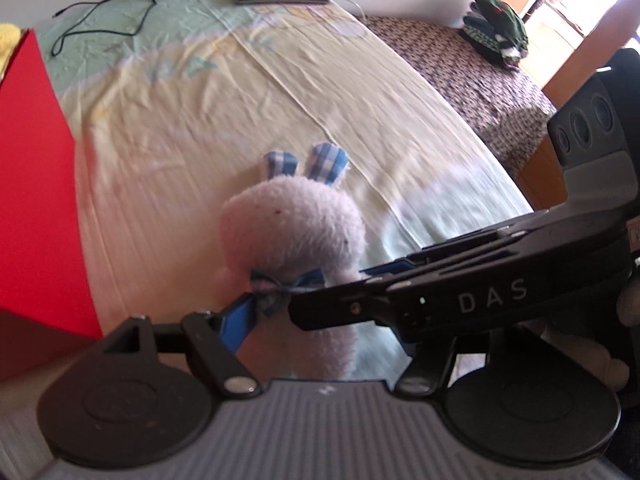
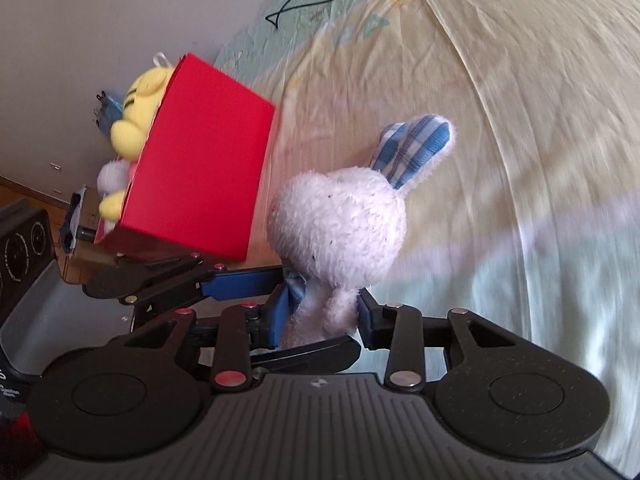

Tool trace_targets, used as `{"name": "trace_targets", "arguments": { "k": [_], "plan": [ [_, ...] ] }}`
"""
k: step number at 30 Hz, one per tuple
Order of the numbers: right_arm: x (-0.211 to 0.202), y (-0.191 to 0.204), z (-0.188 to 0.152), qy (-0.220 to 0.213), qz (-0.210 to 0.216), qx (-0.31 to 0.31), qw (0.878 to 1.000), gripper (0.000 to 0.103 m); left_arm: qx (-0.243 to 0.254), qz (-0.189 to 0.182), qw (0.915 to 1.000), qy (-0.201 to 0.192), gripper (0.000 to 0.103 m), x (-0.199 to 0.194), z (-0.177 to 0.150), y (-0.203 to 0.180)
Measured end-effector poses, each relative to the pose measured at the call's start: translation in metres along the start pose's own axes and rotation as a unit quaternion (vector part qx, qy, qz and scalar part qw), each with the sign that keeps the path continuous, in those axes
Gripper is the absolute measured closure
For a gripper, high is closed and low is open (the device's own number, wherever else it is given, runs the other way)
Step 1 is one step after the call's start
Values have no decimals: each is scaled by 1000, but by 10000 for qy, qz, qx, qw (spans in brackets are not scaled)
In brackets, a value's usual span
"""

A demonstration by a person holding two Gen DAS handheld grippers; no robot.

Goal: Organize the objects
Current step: 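Close the right gripper on the second white bunny's bow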

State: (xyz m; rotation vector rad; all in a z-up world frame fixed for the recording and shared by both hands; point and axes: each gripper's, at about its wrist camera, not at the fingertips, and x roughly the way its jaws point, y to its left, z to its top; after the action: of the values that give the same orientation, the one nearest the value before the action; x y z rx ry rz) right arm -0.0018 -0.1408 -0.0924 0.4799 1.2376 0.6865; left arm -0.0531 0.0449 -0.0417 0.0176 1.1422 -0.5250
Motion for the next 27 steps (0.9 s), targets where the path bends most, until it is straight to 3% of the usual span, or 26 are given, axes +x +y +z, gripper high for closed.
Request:
{"name": "trace_targets", "arguments": {
  "k": [4, 10, 13, 22, 27],
  "plan": [
    [-2, -4, -8, -118, 25, 224, 9997, 57, -24, -72, 10000, -42, 34, -2, -8, -2],
    [-14, -4, -13, -540, -90, 350, 9979, 44, -166, -5, 9996, -236, 22, -8, -10, 6],
    [-15, -4, -12, -755, -116, 351, 9965, 43, -74, 102, 9993, -350, 15, -8, -7, 7],
    [-5, -2, -9, -889, -82, 453, 9950, 42, -114, 55, 9996, -247, 21, 13, 3, 5],
    [0, -17, -8, -864, 115, 1009, 9911, 44, -72, 162, 9996, -214, 26, 19, 8, 3]
  ]
}}
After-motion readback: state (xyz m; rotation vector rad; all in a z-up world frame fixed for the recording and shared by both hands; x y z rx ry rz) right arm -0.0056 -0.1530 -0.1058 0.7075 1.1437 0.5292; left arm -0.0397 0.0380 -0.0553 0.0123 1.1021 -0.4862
